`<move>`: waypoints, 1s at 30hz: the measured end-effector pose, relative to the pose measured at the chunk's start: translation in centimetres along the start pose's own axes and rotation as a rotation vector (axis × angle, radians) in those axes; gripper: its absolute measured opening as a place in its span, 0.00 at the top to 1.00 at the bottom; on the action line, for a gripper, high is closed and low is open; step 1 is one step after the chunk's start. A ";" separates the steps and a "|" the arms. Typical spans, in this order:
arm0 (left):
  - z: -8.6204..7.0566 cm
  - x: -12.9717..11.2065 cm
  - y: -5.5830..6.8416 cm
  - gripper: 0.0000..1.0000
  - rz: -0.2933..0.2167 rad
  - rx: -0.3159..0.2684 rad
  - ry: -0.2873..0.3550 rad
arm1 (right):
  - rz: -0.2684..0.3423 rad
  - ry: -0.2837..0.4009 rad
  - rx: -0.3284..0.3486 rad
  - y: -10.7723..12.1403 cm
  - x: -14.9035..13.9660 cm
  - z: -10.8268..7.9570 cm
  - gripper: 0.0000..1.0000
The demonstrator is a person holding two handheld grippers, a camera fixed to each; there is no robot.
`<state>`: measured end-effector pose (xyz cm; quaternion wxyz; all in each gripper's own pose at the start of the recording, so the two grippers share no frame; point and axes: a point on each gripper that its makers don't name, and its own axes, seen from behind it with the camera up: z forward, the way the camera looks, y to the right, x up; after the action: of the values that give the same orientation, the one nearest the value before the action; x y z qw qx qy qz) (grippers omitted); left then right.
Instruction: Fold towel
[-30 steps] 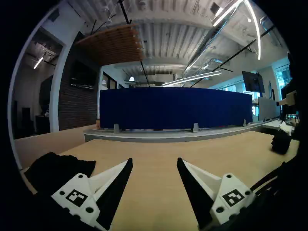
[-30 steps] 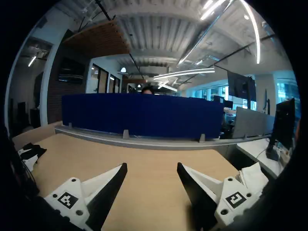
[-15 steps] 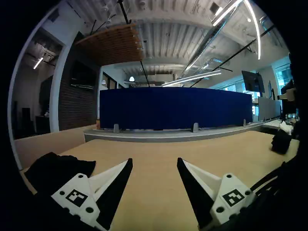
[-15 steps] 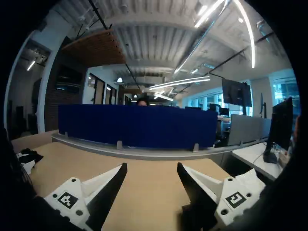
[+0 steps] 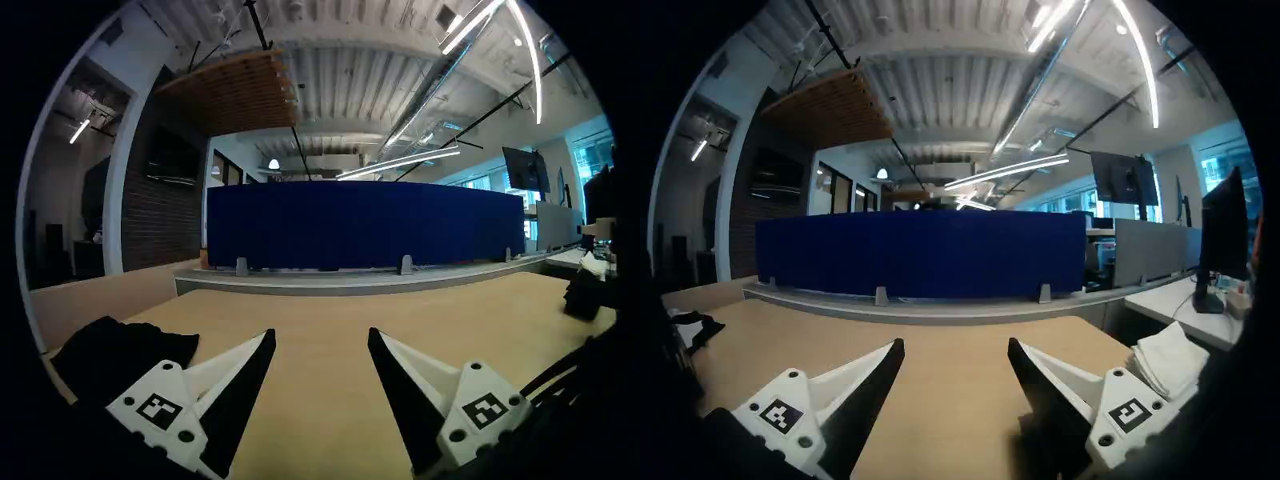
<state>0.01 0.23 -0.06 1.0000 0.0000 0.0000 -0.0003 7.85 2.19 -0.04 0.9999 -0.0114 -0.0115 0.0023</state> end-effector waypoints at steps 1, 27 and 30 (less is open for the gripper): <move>0.0 0.0 0.0 0.15 0.000 0.000 0.000 | 0.003 0.000 -0.001 0.1 -0.6 -0.1 0.00; 0.2 0.0 0.0 0.15 0.000 0.000 0.000 | 0.140 0.031 -0.008 0.4 -6.3 -0.8 0.00; 0.1 0.0 -0.1 0.15 0.001 0.000 0.000 | 0.153 0.032 -0.004 0.3 -6.5 -0.8 0.00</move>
<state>0.03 0.18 0.07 1.0000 0.0001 0.0000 0.0000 1.40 2.46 -1.01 0.9968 -0.0143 0.0052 0.0787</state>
